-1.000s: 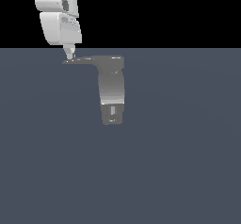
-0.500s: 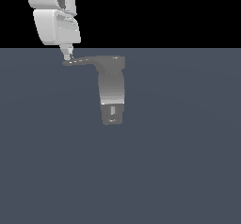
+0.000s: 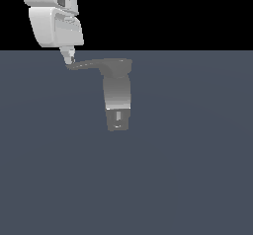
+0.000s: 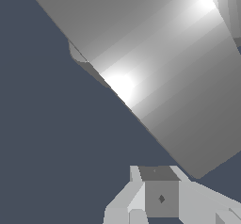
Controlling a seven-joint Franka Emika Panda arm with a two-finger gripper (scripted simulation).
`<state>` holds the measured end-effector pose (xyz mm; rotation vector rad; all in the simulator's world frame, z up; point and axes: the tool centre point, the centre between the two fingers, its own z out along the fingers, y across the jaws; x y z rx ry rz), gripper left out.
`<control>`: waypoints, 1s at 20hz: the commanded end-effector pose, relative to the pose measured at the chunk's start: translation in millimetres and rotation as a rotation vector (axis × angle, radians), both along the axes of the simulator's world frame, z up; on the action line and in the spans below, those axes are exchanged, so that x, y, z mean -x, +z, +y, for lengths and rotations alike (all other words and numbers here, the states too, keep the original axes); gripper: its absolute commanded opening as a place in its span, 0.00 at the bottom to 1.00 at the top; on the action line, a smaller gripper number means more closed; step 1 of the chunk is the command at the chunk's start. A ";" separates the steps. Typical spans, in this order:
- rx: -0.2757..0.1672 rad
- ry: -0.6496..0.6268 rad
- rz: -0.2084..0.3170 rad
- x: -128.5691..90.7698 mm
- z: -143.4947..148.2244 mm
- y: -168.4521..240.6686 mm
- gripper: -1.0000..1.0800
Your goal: Turn on the faucet by rotating a designated handle.
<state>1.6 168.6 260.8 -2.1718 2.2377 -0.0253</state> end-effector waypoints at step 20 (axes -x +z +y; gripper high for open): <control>0.003 -0.001 0.016 51.2 -40.0 -7.2 0.00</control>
